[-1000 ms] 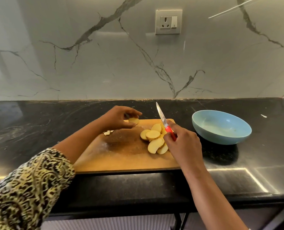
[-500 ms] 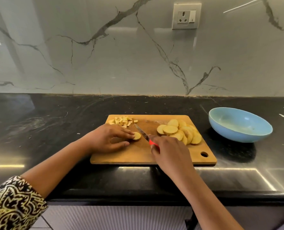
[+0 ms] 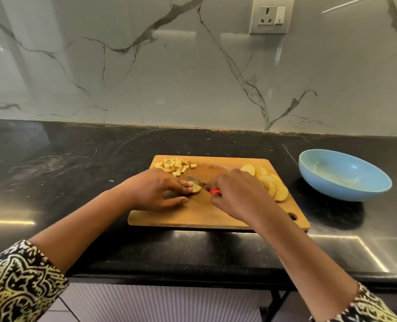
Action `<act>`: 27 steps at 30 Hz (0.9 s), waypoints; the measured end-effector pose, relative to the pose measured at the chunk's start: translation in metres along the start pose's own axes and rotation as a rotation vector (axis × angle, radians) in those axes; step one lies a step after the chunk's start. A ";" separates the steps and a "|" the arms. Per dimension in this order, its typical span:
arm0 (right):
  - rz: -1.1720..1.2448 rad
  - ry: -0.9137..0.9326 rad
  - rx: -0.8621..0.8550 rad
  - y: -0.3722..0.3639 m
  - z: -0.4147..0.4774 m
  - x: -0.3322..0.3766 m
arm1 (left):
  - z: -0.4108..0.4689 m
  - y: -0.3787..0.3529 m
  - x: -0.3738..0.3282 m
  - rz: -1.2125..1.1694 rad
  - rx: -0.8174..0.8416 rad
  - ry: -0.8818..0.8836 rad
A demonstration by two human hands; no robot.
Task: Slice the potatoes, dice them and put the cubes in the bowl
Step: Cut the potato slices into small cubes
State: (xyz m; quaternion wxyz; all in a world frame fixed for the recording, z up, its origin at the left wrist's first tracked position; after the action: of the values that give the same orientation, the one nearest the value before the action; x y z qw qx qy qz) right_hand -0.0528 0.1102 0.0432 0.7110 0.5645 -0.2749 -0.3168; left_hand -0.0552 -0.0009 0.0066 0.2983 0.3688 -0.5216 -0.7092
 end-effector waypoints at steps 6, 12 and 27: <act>-0.047 0.049 0.126 0.004 -0.033 -0.005 | 0.003 -0.006 -0.001 0.067 0.057 0.018; -0.052 0.025 0.065 0.028 -0.048 -0.013 | -0.002 -0.003 -0.001 0.034 -0.003 0.013; 0.029 0.041 -0.024 0.002 -0.009 -0.001 | -0.005 0.003 0.001 0.105 -0.008 0.016</act>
State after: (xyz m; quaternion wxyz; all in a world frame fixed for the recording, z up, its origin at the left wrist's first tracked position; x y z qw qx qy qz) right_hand -0.0464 0.1167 0.0433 0.7277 0.5582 -0.2647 -0.2980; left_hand -0.0516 -0.0049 0.0083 0.3406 0.3452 -0.5350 -0.6918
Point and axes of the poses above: each hand's wrist, its own z-axis towards the middle knuckle, its own y-axis out of the back of the hand, x = y × z, the point moved 10 cm from there along z, towards the middle knuckle, and after that the axes turned 3 degrees about -z, right-handed, at the moved point
